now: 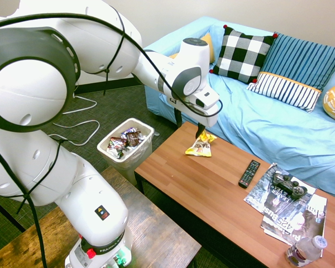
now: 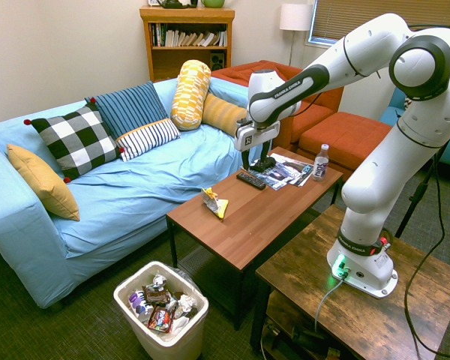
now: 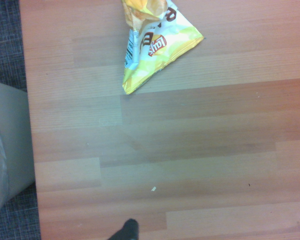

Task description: Throw the chip bag in the trash bin

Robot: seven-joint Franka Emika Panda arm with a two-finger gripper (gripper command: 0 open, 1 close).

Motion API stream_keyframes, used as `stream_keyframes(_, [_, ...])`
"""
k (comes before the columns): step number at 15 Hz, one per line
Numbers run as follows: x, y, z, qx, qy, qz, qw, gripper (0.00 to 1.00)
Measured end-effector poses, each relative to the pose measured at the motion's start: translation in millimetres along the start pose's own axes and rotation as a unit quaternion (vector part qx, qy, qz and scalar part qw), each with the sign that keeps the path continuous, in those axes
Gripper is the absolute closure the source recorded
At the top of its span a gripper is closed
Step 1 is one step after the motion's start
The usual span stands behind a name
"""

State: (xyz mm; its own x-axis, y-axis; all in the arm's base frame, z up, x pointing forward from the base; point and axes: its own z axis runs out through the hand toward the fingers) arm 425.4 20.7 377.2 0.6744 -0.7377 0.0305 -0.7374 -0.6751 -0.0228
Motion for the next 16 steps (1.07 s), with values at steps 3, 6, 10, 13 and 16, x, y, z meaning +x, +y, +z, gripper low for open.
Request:
stream_keyframes(3, [5, -5, 1, 0.01, 0.003, 0.006, 1.0, 0.0])
stream_keyframes(6, [24, -31, 15, 0.026, 0.011, 0.033, 0.999, 0.0])
stream_keyframes(10, [49, -76, 69, 0.009, 0.027, 0.061, 0.998, 0.0])
stream_keyframes(13, [68, -106, 109, -0.006, 0.036, 0.073, 0.997, 0.0])
stream_keyframes(16, [74, -131, 141, -0.015, 0.041, 0.066, 0.997, 0.0])
